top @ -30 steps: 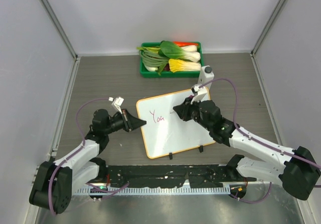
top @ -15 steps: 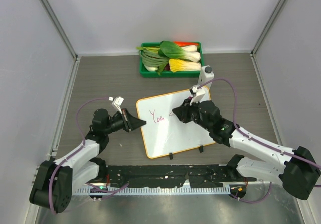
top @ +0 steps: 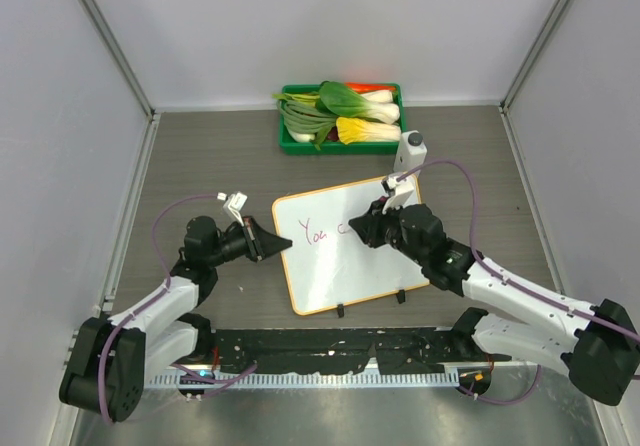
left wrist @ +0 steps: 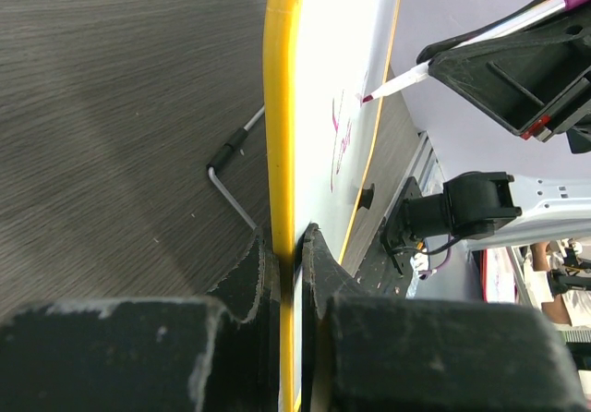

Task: Write a sentence on the whiteboard
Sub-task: Write on the whiteboard at the whiteboard stand.

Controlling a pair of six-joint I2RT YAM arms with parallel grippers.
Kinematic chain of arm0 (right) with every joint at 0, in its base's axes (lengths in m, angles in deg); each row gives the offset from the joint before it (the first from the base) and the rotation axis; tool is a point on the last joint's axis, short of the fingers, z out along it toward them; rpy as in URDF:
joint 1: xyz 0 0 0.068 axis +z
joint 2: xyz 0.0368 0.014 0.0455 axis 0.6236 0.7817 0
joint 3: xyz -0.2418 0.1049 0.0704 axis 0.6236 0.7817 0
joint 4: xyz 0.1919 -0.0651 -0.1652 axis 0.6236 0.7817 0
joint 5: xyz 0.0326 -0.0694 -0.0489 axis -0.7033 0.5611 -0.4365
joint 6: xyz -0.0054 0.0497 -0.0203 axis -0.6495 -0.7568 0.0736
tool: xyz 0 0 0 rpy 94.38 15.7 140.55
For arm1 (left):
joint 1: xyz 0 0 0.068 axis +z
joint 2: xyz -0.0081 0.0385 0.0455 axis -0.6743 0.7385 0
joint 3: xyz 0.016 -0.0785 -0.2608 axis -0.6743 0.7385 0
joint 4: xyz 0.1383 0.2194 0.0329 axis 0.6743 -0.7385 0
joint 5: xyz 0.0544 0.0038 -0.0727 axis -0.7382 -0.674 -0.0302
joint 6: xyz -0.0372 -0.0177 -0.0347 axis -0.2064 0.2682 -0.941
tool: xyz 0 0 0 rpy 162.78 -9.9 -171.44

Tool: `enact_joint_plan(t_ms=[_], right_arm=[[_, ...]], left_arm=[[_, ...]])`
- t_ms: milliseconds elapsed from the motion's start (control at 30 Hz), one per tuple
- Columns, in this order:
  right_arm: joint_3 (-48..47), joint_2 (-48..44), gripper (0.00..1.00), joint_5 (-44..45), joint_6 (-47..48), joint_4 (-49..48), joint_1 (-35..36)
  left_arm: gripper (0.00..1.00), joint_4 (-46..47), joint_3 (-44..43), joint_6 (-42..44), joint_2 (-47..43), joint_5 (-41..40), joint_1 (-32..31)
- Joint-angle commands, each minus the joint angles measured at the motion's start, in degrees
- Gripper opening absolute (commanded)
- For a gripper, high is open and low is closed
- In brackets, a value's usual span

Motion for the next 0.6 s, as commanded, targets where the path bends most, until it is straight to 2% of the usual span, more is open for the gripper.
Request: enact_joint_plan(t_ms=[0, 300, 567], right_arm=[[-0.9, -1.7, 0.01, 2.4, 1.1, -0.5, 0.1], [-2.8, -3.8, 0.01, 3.2, 0.5, -0.9, 0.1], [-4.1, -0.8, 0.01, 6.8, -0.5, 0.0, 0.1]], left_arm=[[0.00, -2.7, -0.4, 7.3, 1.2, -5.6, 0.7], [0.00, -2.4, -0.3, 7.2, 1.1, -5.5, 0.7], [0.00, -2.2, -0.3, 7.1, 1.3, -5.4, 0.8]])
